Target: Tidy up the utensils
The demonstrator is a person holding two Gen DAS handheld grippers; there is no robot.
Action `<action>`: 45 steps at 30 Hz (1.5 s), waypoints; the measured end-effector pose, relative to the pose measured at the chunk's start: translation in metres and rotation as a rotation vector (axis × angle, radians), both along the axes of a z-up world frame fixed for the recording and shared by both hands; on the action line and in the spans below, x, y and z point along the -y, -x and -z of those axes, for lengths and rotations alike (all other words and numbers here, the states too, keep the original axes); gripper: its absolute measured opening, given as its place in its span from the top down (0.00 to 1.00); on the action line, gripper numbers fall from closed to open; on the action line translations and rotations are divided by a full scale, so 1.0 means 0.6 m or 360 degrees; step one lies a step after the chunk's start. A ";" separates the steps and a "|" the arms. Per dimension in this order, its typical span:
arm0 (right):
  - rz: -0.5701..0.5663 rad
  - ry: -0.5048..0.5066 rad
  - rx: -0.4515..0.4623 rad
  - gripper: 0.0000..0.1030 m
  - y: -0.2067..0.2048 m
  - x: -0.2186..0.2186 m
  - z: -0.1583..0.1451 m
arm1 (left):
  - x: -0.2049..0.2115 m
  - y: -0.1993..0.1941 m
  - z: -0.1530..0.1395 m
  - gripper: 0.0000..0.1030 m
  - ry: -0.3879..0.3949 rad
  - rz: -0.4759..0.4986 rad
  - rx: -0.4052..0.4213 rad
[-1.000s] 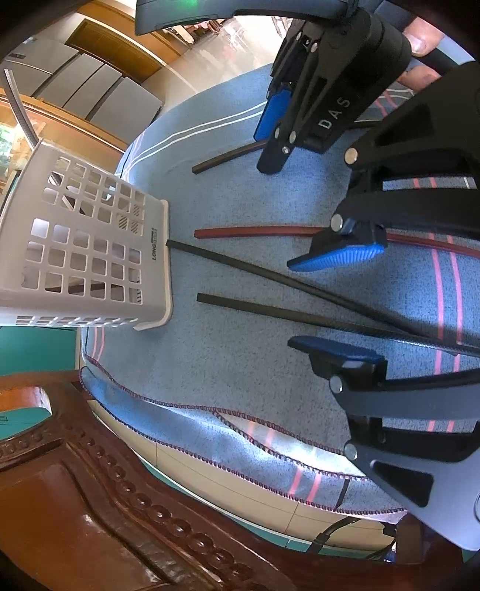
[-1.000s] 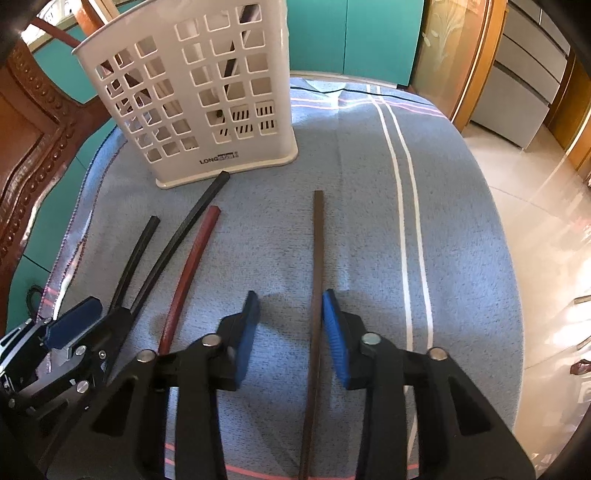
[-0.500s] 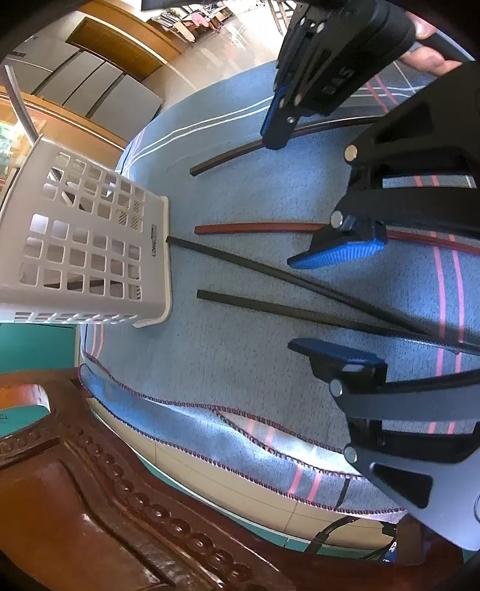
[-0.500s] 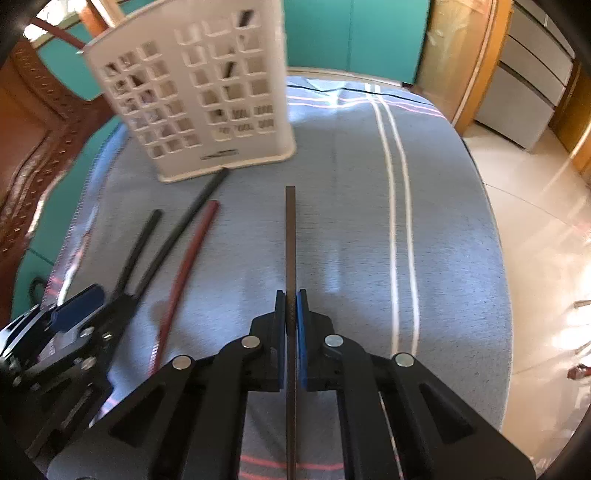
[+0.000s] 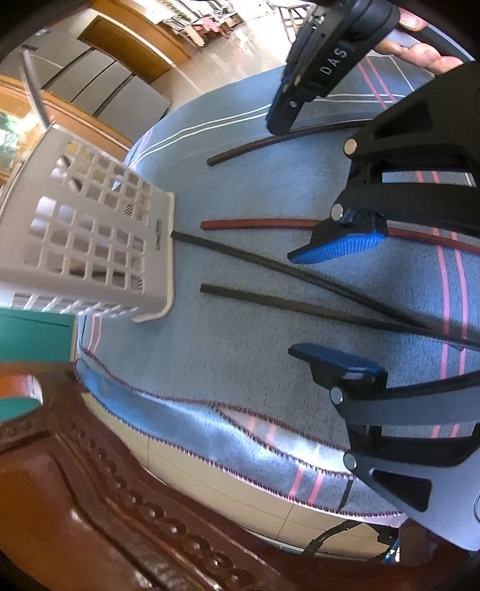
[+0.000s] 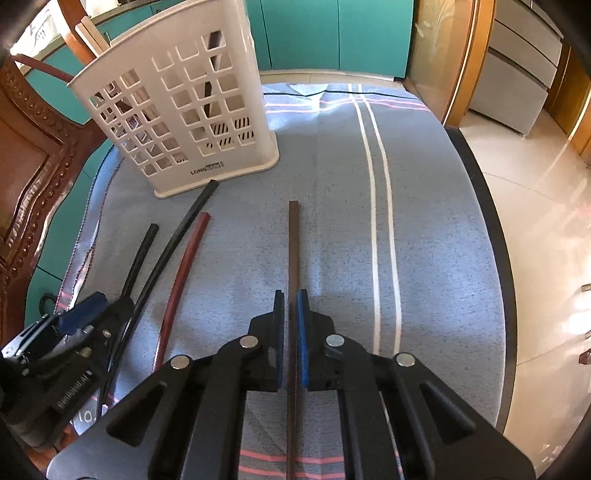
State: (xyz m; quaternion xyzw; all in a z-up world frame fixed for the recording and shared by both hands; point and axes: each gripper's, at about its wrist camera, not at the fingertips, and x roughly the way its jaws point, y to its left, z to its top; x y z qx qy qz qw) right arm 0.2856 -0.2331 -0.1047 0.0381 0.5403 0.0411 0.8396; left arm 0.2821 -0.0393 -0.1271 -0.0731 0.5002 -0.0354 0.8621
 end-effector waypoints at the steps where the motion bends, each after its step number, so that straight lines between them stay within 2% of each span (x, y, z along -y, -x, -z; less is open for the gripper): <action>1: -0.0001 0.0000 0.0002 0.92 0.000 -0.001 0.000 | 0.003 0.000 0.001 0.55 -0.0007 0.0007 -0.0003; 3: 0.0000 0.0002 0.0000 0.91 0.001 0.000 0.000 | 0.001 -0.003 0.003 0.55 -0.0003 -0.0007 -0.0004; 6: 0.0016 0.0001 0.0001 0.84 0.002 0.003 -0.001 | -0.021 -0.008 -0.003 0.55 0.0059 -0.0071 0.0011; 11: 0.0029 -0.0007 0.0002 0.82 -0.001 0.011 -0.002 | -0.024 -0.047 -0.001 0.55 0.0017 -0.0056 -0.0025; 14: 0.0020 -0.0006 0.0001 0.82 -0.003 0.012 -0.003 | -0.016 -0.058 0.006 0.55 -0.0041 -0.0028 -0.0051; 19: 0.0007 0.0004 -0.0008 0.82 -0.001 0.006 0.003 | 0.014 -0.063 0.009 0.54 -0.0237 0.0013 -0.0006; 21: 0.0005 0.0015 -0.0013 0.82 -0.001 0.005 0.007 | 0.019 -0.063 0.008 0.54 -0.0271 0.0012 0.0016; 25: 0.0027 0.0044 -0.0021 0.81 -0.007 0.006 0.017 | 0.018 -0.062 0.008 0.51 -0.0251 -0.0012 0.0025; 29: 0.0030 0.0081 -0.0015 0.79 -0.013 -0.007 0.024 | 0.011 -0.058 0.012 0.45 -0.0298 -0.0021 0.0049; 32: 0.0026 0.0102 -0.0002 0.73 -0.019 -0.019 0.026 | 0.007 -0.057 0.015 0.45 -0.0273 -0.0022 0.0048; 45: -0.0014 0.0176 0.0062 0.72 -0.025 -0.050 0.032 | 0.003 -0.057 0.018 0.44 -0.0274 -0.0033 0.0057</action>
